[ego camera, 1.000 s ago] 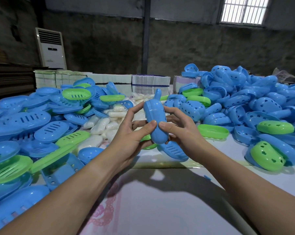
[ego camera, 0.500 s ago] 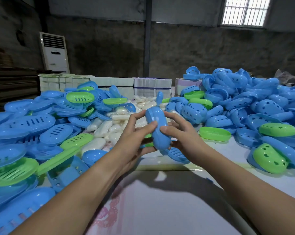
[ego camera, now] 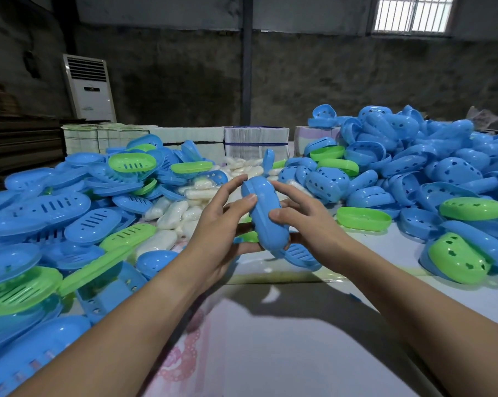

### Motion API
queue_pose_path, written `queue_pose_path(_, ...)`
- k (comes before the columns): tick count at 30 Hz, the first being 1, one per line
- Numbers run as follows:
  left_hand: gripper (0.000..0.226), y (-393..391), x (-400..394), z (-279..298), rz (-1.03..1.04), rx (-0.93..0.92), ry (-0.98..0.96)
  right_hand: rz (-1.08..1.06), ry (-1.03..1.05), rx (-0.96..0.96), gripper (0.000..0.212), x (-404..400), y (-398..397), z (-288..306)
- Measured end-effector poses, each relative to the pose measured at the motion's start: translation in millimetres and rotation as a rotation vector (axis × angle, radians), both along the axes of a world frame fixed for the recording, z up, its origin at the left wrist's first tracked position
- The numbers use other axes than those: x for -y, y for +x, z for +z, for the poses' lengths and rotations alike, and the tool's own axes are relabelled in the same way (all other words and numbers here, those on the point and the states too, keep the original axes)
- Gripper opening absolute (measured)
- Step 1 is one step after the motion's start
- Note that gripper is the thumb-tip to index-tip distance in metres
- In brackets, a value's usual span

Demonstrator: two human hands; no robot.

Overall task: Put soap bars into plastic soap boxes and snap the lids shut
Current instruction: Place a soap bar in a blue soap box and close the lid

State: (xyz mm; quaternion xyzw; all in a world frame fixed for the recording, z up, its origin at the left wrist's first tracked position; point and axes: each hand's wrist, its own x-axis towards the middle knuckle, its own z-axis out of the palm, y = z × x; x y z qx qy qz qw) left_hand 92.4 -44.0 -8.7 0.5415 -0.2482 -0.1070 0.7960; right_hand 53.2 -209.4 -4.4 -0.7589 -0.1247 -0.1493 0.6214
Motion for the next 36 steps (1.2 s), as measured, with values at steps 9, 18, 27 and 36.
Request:
queue_pose_path(9,0.030,0.4,1.1,-1.5,-0.029,-0.054,-0.051,0.026,0.042,-0.046,0.052,2.9,4.3,0.1)
queue_pose_path(18,0.035,-1.6,-0.5,-1.3,-0.022,-0.040,-0.046,0.012,0.027,-0.046,0.052,3.8,3.0,-0.5)
queue_pose_path(27,0.030,-0.9,-3.9,0.4,-0.009,-0.034,0.000,0.099,0.078,-0.097,0.052,1.7,-2.3,3.8)
queue_pose_path(36,0.032,2.4,-2.2,-2.2,0.018,-0.039,-0.027,0.001,0.056,-0.047,0.045,-7.2,-1.2,2.7)
